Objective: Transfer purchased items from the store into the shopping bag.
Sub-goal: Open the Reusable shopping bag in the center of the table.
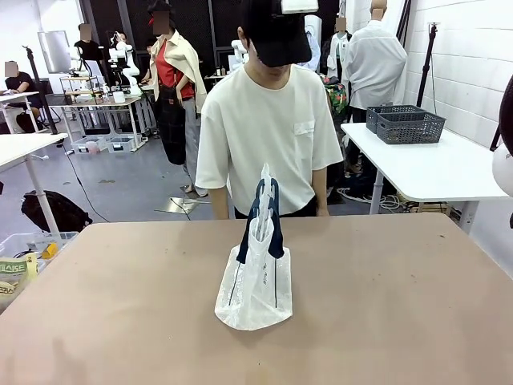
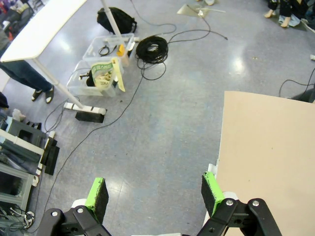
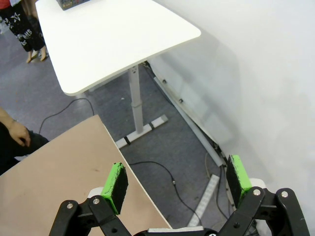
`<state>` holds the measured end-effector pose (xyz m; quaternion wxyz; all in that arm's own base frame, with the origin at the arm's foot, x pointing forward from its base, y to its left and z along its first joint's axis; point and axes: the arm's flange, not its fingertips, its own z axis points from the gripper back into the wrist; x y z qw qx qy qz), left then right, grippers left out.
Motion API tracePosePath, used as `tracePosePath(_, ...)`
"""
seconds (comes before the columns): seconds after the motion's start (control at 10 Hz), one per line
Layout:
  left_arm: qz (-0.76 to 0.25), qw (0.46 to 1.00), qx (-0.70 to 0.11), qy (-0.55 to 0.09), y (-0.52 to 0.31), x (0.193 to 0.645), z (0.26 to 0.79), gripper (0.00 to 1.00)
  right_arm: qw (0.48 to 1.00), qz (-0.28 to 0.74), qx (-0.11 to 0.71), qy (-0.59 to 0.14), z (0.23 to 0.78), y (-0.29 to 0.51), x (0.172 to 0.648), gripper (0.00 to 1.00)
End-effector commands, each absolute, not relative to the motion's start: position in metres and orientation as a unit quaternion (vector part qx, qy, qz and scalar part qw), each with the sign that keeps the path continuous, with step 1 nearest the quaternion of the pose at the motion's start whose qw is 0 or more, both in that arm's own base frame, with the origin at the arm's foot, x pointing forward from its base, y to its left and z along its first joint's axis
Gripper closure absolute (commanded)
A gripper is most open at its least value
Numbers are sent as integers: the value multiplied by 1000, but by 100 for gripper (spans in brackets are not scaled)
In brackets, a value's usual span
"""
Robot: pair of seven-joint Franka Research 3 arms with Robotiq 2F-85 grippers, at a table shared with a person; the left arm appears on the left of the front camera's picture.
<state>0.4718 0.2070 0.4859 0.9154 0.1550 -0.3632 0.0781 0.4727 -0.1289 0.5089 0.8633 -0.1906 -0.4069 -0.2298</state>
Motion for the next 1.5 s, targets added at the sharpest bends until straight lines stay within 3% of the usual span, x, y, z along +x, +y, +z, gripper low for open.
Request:
tracePosePath(0.0, 75, 914, 157, -367, 208, 472, 488, 0, 861, -240, -186, -408, 508, -128, 474, 0)
tracePosePath(0.2, 78, 915, 155, -363, 207, 472, 486, 0, 863, -230, -191, -407, 509, -129, 473, 0)
tracePosePath(0.5, -81, 894, 90, -432, 78, 504, 528, 0, 881, -79, -151, -441, 568, 5, 483, 0)
tracePosePath(0.7, -168, 876, 51, -449, -1, 528, 556, 0, 897, 11, -62, -437, 595, 79, 473, 0)
tracePosePath(1.0, -293, 855, 13, -427, -129, 557, 573, 0, 920, 145, 38, -362, 601, 142, 441, 0)
tracePosePath(1.4, -332, 859, -3, -390, -223, 563, 581, 0, 949, 170, 64, -256, 592, 161, 425, 0)
